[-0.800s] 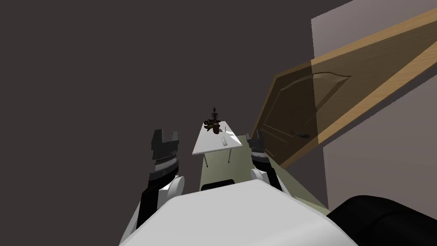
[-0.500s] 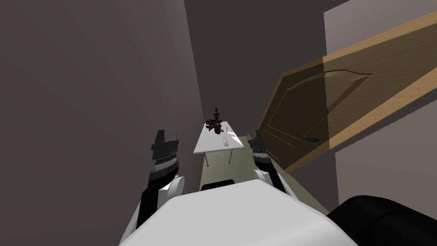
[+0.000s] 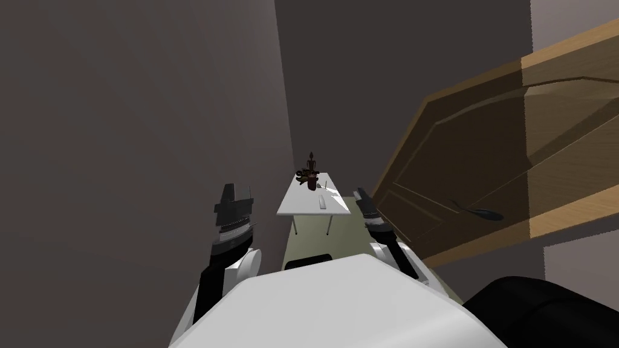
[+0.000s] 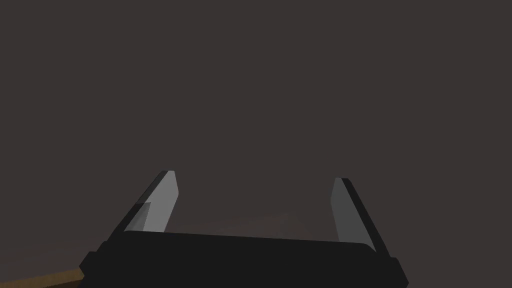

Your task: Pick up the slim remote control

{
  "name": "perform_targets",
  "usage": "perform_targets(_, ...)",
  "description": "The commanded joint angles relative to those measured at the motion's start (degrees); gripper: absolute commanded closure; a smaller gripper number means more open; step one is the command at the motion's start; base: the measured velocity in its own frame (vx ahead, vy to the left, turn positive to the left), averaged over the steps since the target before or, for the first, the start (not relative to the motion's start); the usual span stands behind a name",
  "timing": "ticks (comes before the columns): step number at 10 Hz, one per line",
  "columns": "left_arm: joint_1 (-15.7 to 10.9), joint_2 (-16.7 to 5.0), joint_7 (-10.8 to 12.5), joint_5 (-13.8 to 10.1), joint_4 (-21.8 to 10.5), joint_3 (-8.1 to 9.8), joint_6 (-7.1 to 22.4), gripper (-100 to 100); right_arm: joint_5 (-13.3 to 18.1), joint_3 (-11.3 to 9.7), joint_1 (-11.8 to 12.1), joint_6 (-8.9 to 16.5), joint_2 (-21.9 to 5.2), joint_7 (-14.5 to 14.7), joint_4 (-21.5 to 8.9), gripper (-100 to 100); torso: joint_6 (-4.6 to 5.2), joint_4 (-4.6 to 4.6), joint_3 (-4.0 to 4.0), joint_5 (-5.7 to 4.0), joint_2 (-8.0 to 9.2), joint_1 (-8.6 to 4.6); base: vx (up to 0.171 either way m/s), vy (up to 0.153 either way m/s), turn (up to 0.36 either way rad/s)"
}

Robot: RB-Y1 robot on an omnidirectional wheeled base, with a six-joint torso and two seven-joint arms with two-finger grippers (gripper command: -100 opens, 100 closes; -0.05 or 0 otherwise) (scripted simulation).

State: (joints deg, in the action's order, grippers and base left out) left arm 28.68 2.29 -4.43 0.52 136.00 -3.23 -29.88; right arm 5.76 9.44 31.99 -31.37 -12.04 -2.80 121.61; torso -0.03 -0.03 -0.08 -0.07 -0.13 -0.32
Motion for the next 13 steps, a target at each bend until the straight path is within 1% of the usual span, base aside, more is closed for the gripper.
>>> perform_targets(1, 0.0, 0.0, 0.0, 0.0, 0.0, 0.0, 0.0, 0, 2.9, 2.6, 0.7, -1.0, -2.9, 2.4, -1.8, -100, 0.0, 0.0, 0.0, 0.0, 0.0, 0.0, 0.026, -0.085, 0.384)
perform_targets(2, 0.0, 0.0, 0.0, 0.0, 0.0, 0.0, 0.0, 0, 4.1, 2.6, 0.7, -1.0, -3.4, 2.4, -1.8, -100, 0.0, 0.0, -0.01, -0.01, -0.02, -0.04, 0.014, -0.067, 0.167)
perform_targets(3, 0.0, 0.0, 0.0, 0.0, 0.0, 0.01, 0.0, 0, 6.1, 4.4, 1.0, -1.7, -5.7, 4.2, -3.4, -100, 0.04, 0.0, 0.0, 0.0, 0.0, 0.04, 0.011, -0.072, 0.303)
perform_targets(4, 0.0, 0.0, 0.0, 0.0, 0.0, 0.0, 0.0, 0, 7.0, 4.4, 1.0, -1.7, -5.7, 4.2, -3.4, -100, 0.0, 0.0, 0.0, 0.0, 0.0, 0.01, 0.001, -0.069, 0.136)
perform_targets(5, 0.0, 0.0, 0.0, 0.0, 0.0, 0.01, 0.0, 0, 9.1, 6.2, 1.4, -2.5, -8.1, 6.1, -5.1, -100, 0.05, 0.0, 0.01, 0.0, 0.03, 0.05, 0.005, -0.062, 0.309)
perform_targets(6, 0.0, 0.0, 0.0, 0.0, 0.0, 0.0, 0.0, 0, 10.0, 6.2, 1.4, -2.5, -8.1, 6.1, -5.1, -100, 0.0, 0.0, 0.01, 0.01, 0.01, 0.05, 0.006, -0.064, 0.16)
perform_targets(7, 0.0, 0.0, 0.0, 0.0, 0.0, 0.01, 0.0, 0, 12.2, 8.0, 1.7, -3.3, -10.4, 8.2, -6.9, -100, 0.05, 0.0, 0.0, 0.01, 0.0, 0.07, -0.004, -0.062, 0.3)
perform_targets(8, 0.0, 0.0, 0.0, 0.0, 0.0, 0.0, 0.0, 0, 13.2, 8.0, 1.7, -3.3, -10.4, 8.2, -6.9, -100, 0.01, 0.01, 0.01, 0.01, 0.02, 0.06, -0.007, -0.056, 0.169)
perform_targets(9, 0.0, 0.0, 0.0, 0.0, 0.0, 0.01, 0.0, 0, 15.2, 9.9, 2.1, -4.1, -12.8, 10.5, -8.9, -100, 0.06, 0.01, 0.02, 0.01, 0.03, 0.1, 0.001, -0.065, 0.332)
perform_targets(10, 0.0, 0.0, 0.0, 0.0, 0.0, 0.0, 0.0, 0, 16.6, 9.9, 2.1, -4.1, -12.8, 10.5, -8.9, -100, 0.0, 0.0, 0.0, 0.01, 0.0, 0.06, -0.002, -0.075, 0.186)
perform_targets(11, 0.0, 0.0, 0.0, 0.0, 0.0, 0.01, 0.0, 0, 18.5, 11.7, 2.5, -5.0, -15.1, 12.8, -10.9, -100, 0.06, 0.0, 0.0, 0.0, 0.0, 0.04, 0.005, -0.074, 0.322)
perform_targets(12, 0.0, 0.0, 0.0, 0.0, 0.0, 0.0, 0.0, 0, 20.0, 11.7, 2.5, -5.0, -15.1, 12.8, -10.9, -100, 0.01, 0.0, -0.01, 0.0, -0.03, 0.02, 0.003, -0.057, 0.212)
perform_targets(13, 0.0, 0.0, 0.0, 0.0, 0.0, 0.01, 0.0, 0, 21.8, 13.5, 2.9, -5.9, -17.5, 15.3, -13.1, -100, 0.05, -0.01, -0.02, 0.0, -0.04, 0.09, -0.013, -0.058, 0.343)
